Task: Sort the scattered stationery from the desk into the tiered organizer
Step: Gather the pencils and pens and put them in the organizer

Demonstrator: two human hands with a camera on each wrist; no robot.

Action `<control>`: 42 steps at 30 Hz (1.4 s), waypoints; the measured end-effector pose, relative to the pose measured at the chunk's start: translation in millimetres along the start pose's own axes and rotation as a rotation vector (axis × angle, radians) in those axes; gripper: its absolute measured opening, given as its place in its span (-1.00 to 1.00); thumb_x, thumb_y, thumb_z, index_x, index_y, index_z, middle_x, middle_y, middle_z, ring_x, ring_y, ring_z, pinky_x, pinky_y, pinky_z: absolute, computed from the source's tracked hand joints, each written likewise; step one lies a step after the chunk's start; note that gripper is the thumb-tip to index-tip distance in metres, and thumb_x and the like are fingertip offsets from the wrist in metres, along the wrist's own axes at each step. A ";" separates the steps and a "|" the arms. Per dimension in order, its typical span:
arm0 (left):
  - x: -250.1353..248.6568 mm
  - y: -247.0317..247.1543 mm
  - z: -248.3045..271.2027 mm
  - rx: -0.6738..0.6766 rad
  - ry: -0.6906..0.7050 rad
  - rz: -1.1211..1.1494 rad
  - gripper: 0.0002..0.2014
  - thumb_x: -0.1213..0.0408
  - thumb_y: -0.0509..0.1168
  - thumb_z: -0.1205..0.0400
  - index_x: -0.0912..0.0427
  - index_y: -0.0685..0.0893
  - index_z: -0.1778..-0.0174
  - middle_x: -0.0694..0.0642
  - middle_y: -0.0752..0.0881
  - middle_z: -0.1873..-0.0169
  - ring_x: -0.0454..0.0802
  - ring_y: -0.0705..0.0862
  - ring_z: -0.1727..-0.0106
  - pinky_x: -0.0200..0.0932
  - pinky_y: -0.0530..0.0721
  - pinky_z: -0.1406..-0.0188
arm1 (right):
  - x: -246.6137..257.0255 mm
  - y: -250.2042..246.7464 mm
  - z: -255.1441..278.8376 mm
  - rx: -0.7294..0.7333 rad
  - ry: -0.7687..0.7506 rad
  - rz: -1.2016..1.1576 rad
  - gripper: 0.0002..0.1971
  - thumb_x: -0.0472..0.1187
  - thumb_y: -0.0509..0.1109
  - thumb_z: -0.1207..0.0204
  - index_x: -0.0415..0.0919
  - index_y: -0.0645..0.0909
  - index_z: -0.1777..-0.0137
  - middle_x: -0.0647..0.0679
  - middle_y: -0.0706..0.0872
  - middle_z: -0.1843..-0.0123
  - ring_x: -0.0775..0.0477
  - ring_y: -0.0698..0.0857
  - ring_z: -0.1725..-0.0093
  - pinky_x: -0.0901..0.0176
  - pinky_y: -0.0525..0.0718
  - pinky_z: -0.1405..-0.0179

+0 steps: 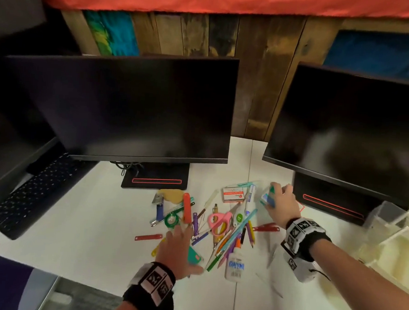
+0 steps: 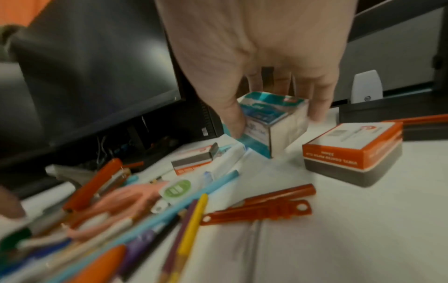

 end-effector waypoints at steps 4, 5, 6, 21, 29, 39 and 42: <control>-11.2 8.3 4.1 0.042 -0.112 -0.112 0.01 0.07 0.47 -0.44 0.06 -0.10 -0.64 0.25 0.11 -0.58 0.20 0.36 -0.50 -0.04 0.53 -0.40 | -0.7 -17.9 27.6 0.049 0.103 -0.479 -0.32 -0.19 0.48 -0.46 -0.15 0.24 -0.53 -0.21 0.31 -0.29 -0.24 0.57 -0.22 -0.03 0.68 -0.20; -13.6 8.0 4.4 0.043 -0.136 -0.114 -0.01 0.13 0.46 -0.48 0.07 -0.12 -0.64 0.27 0.10 -0.58 0.21 0.34 -0.51 -0.04 0.51 -0.42 | -0.5 -21.5 36.2 0.071 0.130 -0.590 -0.32 -0.19 0.48 -0.46 -0.15 0.24 -0.53 -0.17 0.32 -0.26 -0.21 0.57 -0.23 -0.04 0.71 -0.14; -16.4 6.4 5.1 0.052 -0.151 -0.115 -0.03 0.16 0.44 -0.50 0.07 -0.12 -0.64 0.27 0.10 -0.58 0.23 0.33 -0.52 -0.03 0.49 -0.44 | -1.3 -25.1 45.0 0.097 0.162 -0.704 -0.32 -0.21 0.48 -0.47 -0.15 0.25 -0.53 -0.15 0.35 -0.25 -0.18 0.58 -0.21 0.00 0.74 -0.05; -191.1 -70.3 7.0 0.070 0.168 0.201 -0.39 0.13 0.42 -0.44 -0.04 0.35 -0.39 0.10 0.34 -0.27 0.10 0.50 -0.27 -0.07 0.55 -0.22 | -140.4 -142.4 190.0 -0.246 0.164 -0.873 -0.53 -0.26 0.52 -0.42 -0.02 0.47 -0.29 0.08 0.59 -0.13 0.12 0.61 -0.08 0.36 0.67 0.11; -318.1 -38.1 22.3 0.042 0.468 0.524 -0.53 0.04 0.39 -0.50 -0.10 0.42 -0.30 -0.02 0.48 -0.15 -0.07 0.58 -0.15 -0.20 0.56 -0.09 | -237.8 -143.5 229.6 -0.305 0.079 -0.215 -0.56 -0.27 0.53 -0.40 -0.08 0.51 -0.24 0.15 0.42 -0.17 0.00 0.53 -0.22 0.30 0.36 -0.12; -364.3 -11.3 29.3 0.023 0.571 0.569 -0.52 0.01 0.39 -0.51 -0.15 0.40 -0.32 -0.07 0.48 -0.19 -0.16 0.56 -0.18 -0.22 0.61 -0.18 | -270.0 -143.7 211.7 -0.085 0.048 -0.154 -0.49 -0.15 0.39 -0.52 0.00 0.37 -0.46 0.01 0.38 -0.38 0.02 0.43 -0.36 0.38 0.29 -0.28; -363.3 -10.1 28.7 0.000 0.586 0.548 -0.52 0.01 0.40 -0.51 -0.14 0.40 -0.31 -0.08 0.47 -0.20 -0.16 0.56 -0.20 -0.22 0.64 -0.19 | -273.8 -141.7 211.8 -0.030 0.024 -0.109 -0.48 -0.11 0.33 -0.57 0.02 0.34 -0.52 -0.01 0.36 -0.37 0.05 0.37 -0.36 0.41 0.24 -0.33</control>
Point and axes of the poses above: each hand's wrist, its own z-axis away from the middle knuckle, its own y-axis out of the palm, x = y × z, the point moved 1 cm from there along -z, towards the middle knuckle
